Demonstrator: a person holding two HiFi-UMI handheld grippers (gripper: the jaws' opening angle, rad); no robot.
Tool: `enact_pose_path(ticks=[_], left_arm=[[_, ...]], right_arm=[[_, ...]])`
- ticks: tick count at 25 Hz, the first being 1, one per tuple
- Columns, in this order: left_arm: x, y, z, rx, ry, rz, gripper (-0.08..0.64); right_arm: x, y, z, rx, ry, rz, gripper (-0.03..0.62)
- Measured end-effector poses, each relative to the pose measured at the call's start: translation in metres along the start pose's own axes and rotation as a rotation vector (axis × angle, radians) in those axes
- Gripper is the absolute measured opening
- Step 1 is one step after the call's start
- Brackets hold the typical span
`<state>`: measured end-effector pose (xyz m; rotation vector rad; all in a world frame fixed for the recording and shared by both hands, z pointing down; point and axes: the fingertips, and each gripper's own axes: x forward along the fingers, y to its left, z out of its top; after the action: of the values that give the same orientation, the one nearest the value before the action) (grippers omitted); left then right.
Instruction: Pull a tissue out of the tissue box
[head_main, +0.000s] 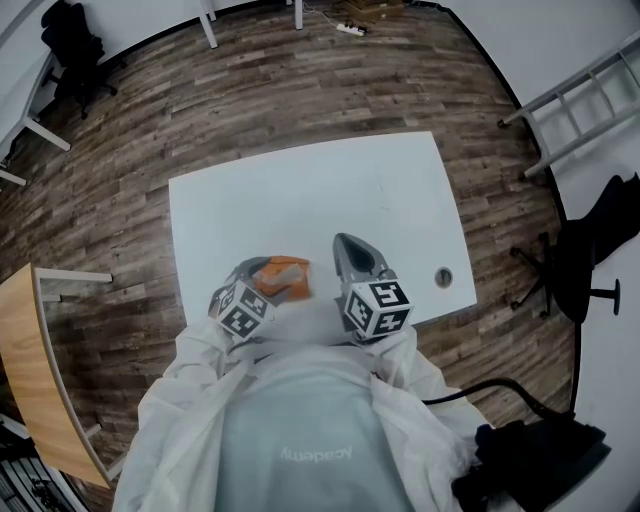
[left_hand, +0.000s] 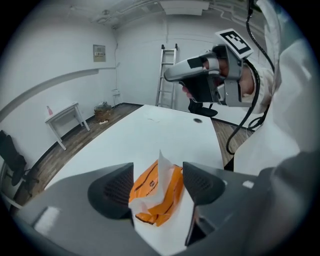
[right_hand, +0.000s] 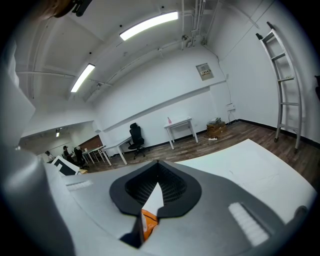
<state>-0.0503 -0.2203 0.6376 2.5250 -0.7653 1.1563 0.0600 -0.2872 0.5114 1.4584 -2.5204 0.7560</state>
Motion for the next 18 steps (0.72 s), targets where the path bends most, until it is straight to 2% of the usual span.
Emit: enact_pose_path(ticks=[7,9,18], left_arm=[[0.009,-0.003,-0.006,-0.001,0.022,-0.029,0.302],[0.012,-0.002,-0.006,-0.008,0.018,-0.032,0.266],[0.025,-0.004,-0.013,-0.030,0.044,-0.068,0.223]], right_arm=[[-0.005,0.002,-0.001,-0.001,-0.004,-0.011,0.002],[-0.007,0.002,-0.001,-0.002,-0.005,-0.013,0.002],[-0.009,-0.001,-0.002,-0.005,-0.002,-0.021,0.002]])
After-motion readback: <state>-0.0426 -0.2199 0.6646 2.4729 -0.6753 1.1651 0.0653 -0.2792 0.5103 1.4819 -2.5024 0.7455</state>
